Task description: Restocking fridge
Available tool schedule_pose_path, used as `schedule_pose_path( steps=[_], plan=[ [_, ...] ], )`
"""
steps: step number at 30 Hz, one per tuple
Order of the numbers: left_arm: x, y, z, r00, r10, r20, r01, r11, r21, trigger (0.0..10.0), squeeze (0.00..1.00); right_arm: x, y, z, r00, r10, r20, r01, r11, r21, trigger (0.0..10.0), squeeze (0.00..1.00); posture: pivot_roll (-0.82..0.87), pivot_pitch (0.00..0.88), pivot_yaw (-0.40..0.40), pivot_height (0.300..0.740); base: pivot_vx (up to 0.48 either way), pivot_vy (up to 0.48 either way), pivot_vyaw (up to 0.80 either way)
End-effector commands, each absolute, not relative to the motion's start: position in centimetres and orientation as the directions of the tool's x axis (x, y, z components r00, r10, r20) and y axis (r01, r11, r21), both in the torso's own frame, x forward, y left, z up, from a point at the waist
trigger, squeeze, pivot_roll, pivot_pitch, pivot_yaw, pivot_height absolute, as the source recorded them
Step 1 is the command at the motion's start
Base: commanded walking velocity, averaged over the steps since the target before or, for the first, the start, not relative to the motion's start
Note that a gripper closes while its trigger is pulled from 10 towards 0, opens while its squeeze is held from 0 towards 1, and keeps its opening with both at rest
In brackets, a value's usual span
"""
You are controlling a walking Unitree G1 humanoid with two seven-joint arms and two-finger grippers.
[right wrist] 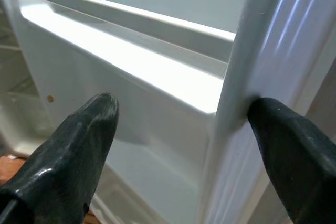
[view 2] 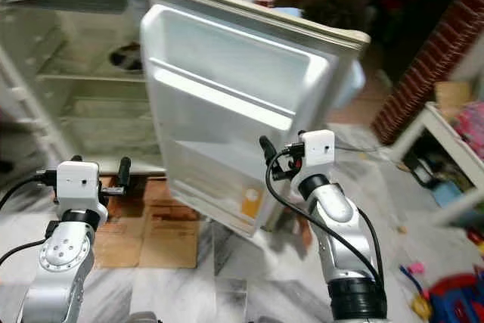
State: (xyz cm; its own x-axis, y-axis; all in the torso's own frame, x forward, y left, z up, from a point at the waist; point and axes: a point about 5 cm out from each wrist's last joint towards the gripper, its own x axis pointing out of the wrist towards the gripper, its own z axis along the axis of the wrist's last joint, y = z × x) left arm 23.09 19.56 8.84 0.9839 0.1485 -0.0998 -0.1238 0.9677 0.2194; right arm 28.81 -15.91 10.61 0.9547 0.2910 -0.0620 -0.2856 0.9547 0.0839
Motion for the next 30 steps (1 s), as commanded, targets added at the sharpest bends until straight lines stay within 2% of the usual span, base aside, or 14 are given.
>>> schedule_pose_path(
  steps=[1,5,7,10,11,12,18,20,21,22,23,24,26,30],
  plan=[
    [23.6,18.5,9.2,0.99,0.115,-0.086,-0.096,0.975,0.198,10.0,0.0,28.5,-15.3,10.3,0.912,0.4,-0.091,-0.39,0.914,0.114,10.0,0.0,0.07,0.0,-0.071,0.74,0.277,-0.364,0.0],
    [23.6,18.5,9.2,0.99,0.116,-0.087,-0.097,0.975,0.198,10.0,0.0,28.0,-14.9,9.9,0.876,0.468,-0.113,-0.453,0.881,0.141,10.0,0.0,0.07,0.0,-0.07,0.74,0.272,-0.364,0.0],
    [23.7,18.5,9.2,0.989,0.117,-0.087,-0.098,0.975,0.2,10.0,0.0,26.5,-14.0,9.4,0.753,0.642,-0.144,-0.612,0.764,0.206,10.0,0.0,0.07,0.0,-0.067,0.74,0.126,-0.292,0.0],
    [23.8,18.5,9.3,0.989,0.118,-0.084,-0.099,0.975,0.198,10.0,0.0,24.9,-13.9,8.8,0.634,0.75,-0.187,-0.714,0.661,0.23,10.0,0.0,0.07,0.0,-0.069,0.74,0.0,-0.08,0.0],
    [23.8,18.5,9.3,0.989,0.118,-0.084,-0.099,0.975,0.198,10.0,0.0,24.9,-13.9,8.8,0.634,0.75,-0.187,-0.714,0.661,0.23,10.0,0.0,0.07,0.0,-0.069,0.74,0.0,0.0,0.0],
    [23.8,18.5,9.3,0.989,0.125,-0.084,-0.107,0.976,0.191,10.0,0.0,24.2,-14.4,8.3,0.574,0.788,-0.223,-0.75,0.615,0.241,10.0,0.0,0.07,0.0,-0.07,0.74,0.0,0.0,0.0],
    [23.8,18.5,9.3,0.988,0.132,-0.086,-0.113,0.975,0.191,10.0,0.0,24.3,-16.8,6.5,0.524,0.763,-0.379,-0.771,0.614,0.169,10.0,0.0,0.07,0.0,-0.072,0.74,0.0,0.0,0.0],
    [23.8,18.6,9.3,0.987,0.137,-0.087,-0.118,0.974,0.194,10.0,0.0,24.8,-18.0,5.7,0.54,0.704,-0.462,-0.771,0.634,0.064,10.0,0.0,0.07,0.0,-0.074,0.74,0.0,0.0,0.0],
    [23.7,18.6,9.3,0.986,0.14,-0.087,-0.121,0.973,0.197,10.0,0.0,25.3,-18.7,5.4,0.564,0.658,-0.499,-0.749,0.662,0.026,10.0,0.0,0.08,0.0,-0.074,0.74,0.0,0.0,0.0],
    [23.7,18.7,9.3,0.985,0.145,-0.088,-0.125,0.972,0.2,10.0,0.0,26.3,-19.7,5.2,0.626,0.571,-0.532,-0.691,0.721,-0.039,10.0,0.0,0.08,0.0,-0.074,0.74,0.0,0.0,0.0],
    [23.7,18.7,9.3,0.985,0.145,-0.088,-0.125,0.972,0.2,10.0,0.0,26.3,-19.7,5.2,0.626,0.571,-0.532,-0.691,0.721,-0.039,10.0,0.0,0.08,0.0,-0.074,0.74,0.0,0.0,0.0],
    [23.7,18.8,9.2,0.984,0.155,-0.093,-0.133,0.969,0.206,10.0,0.0,27.8,-20.6,5.6,0.727,0.455,-0.514,-0.588,0.799,-0.125,10.0,0.0,0.08,0.0,-0.075,0.74,0.0,0.0,0.0],
    [23.6,18.9,9.2,0.982,0.161,-0.095,-0.138,0.968,0.208,10.0,0.0,29.2,-20.9,6.6,0.816,0.363,-0.45,-0.48,0.859,-0.177,10.0,0.0,0.08,0.0,-0.074,0.74,0.0,0.0,0.0],
    [23.6,19.0,9.1,0.981,0.166,-0.103,-0.139,0.964,0.227,10.0,0.0,31.6,-20.6,9.0,0.924,0.255,-0.284,-0.316,0.928,-0.197,10.0,0.0,0.08,0.0,-0.071,0.74,0.0,0.0,0.0]
  ],
)
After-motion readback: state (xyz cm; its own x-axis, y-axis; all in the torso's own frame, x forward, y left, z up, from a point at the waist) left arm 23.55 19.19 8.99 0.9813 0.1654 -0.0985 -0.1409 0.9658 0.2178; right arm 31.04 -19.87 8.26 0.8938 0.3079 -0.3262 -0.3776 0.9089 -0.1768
